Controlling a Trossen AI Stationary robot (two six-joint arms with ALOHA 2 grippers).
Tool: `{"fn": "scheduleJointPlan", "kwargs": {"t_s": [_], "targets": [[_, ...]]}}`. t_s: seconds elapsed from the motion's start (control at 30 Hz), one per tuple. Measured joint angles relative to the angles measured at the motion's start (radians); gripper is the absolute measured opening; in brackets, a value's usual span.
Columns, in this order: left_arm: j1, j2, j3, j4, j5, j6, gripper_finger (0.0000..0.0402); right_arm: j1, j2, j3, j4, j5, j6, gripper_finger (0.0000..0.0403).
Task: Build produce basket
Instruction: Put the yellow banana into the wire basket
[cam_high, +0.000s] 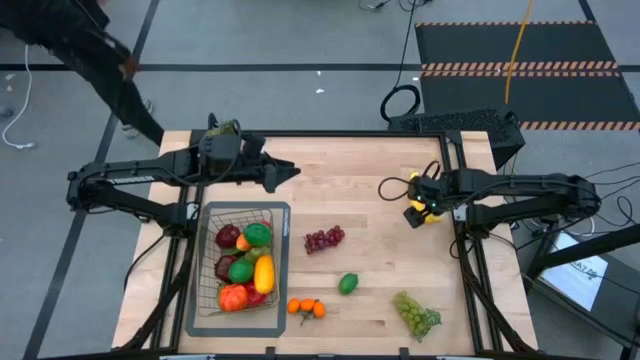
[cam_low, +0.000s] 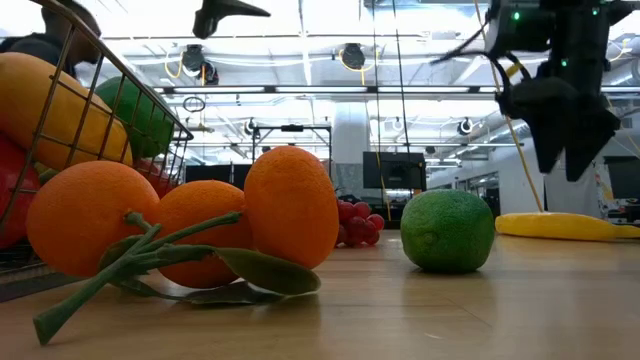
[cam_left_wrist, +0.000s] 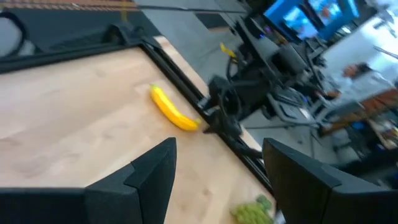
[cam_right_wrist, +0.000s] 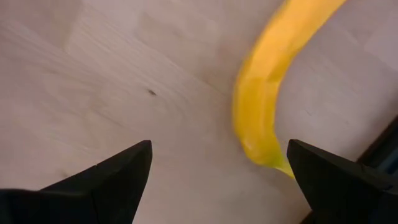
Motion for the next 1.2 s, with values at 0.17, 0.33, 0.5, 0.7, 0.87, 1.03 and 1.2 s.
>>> {"fn": "scheduleJointPlan", "kwargs": {"t_s": [0.17, 0.33, 0.5, 0.7, 0.87, 1.03, 1.2], "targets": [[0.010, 0.000, 0.000, -0.018, -0.037, -0.015, 0.0237, -0.021, 0.032, -0.052, 0.021, 0.002, -0.050, 0.0367], [0.010, 0.000, 0.000, -0.018, -0.041, -0.051, 0.0237, -0.074, 0.058, -0.115, 0.100, -0.007, -0.140, 0.0353], [0.010, 0.000, 0.000, -0.038, -0.047, -0.066, 0.0237, -0.131, 0.095, -0.173, 0.199, -0.019, -0.219, 0.0321], [0.006, 0.000, 0.000, -0.044, -0.048, -0.099, 0.0237, -0.189, 0.151, -0.207, 0.245, -0.051, -0.302, 0.0279], [0.006, 0.000, 0.000, -0.044, -0.077, -0.104, 0.0237, -0.209, 0.167, -0.208, 0.289, -0.049, -0.335, 0.0239], [0.006, 0.000, 0.000, -0.044, -0.089, -0.125, 0.0237, -0.219, 0.162, -0.208, 0.345, -0.065, -0.331, 0.0198], [-0.005, 0.000, 0.000, -0.044, -0.089, -0.126, 0.0237, -0.218, 0.162, -0.208, 0.367, -0.099, -0.334, 0.0160]]}}
